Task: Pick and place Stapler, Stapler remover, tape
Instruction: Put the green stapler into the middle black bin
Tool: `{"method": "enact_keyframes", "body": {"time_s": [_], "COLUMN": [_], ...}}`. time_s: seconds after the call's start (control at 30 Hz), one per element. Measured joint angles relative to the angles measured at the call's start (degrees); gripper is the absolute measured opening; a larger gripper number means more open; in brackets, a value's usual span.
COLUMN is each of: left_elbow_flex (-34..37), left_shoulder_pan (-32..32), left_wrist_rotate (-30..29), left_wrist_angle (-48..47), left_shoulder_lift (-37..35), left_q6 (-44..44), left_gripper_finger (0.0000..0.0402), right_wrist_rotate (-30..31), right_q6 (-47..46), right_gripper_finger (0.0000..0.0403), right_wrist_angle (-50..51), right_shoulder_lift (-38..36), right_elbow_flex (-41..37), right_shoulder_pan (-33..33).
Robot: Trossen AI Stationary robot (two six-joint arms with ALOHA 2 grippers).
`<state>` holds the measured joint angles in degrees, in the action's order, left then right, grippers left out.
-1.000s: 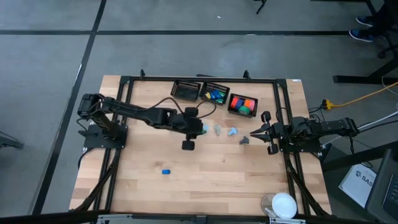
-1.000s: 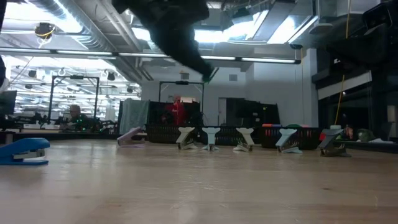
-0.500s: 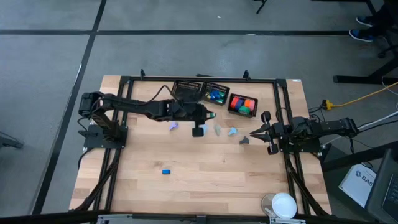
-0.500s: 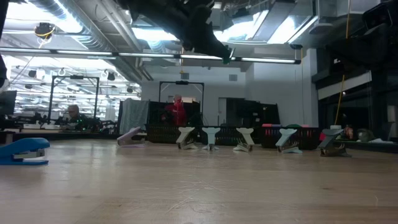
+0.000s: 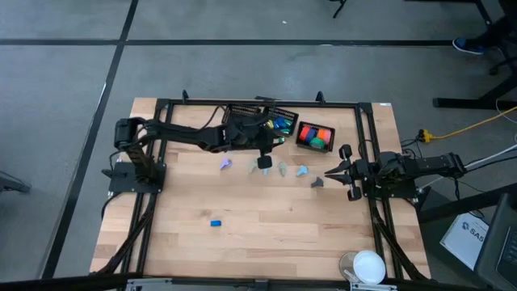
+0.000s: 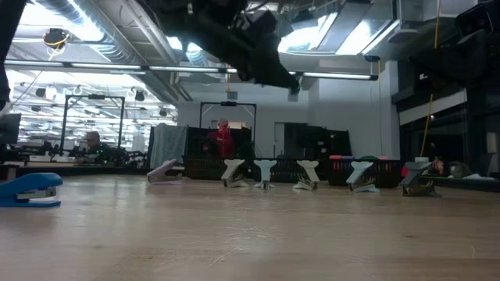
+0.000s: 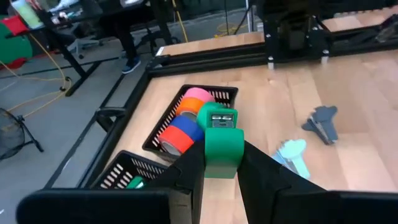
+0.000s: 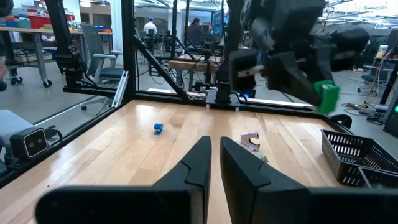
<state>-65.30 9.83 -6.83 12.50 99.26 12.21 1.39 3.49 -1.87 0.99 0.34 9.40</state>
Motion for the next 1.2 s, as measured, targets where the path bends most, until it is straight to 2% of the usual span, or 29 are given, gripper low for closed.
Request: {"method": "enact_keyframes", "body": {"time_s": [0.63, 0.87, 1.03, 1.2], "left_elbow_flex": [0.0, 0.0, 0.0, 0.1], "left_shoulder_pan": [4.7, 5.9, 7.3, 10.1], "left_wrist_rotate": [1.9, 1.8, -2.0, -2.5], "left_wrist_angle": [13.6, 13.0, 12.7, 12.3], "left_shoulder_lift": [7.2, 8.9, 9.6, 11.8], "left_q6": [-2.4, -4.5, -4.1, -6.8], "left_gripper_finger": [0.0076, 0.0079, 0.0077, 0.0079], "right_wrist_rotate": [0.0, 0.0, 0.0, 0.0], "right_q6": [0.0, 0.0, 0.0, 0.0], "right_gripper_finger": [0.0039, 0.0039, 0.0039, 0.0039], "right_wrist_angle": [0.0, 0.0, 0.0, 0.0], "right_shoulder_lift": [0.0, 0.0, 0.0, 0.0], "right_elbow_flex": [0.0, 0.0, 0.0, 0.0], "right_shoulder_pan": [0.0, 0.0, 0.0, 0.0]}}
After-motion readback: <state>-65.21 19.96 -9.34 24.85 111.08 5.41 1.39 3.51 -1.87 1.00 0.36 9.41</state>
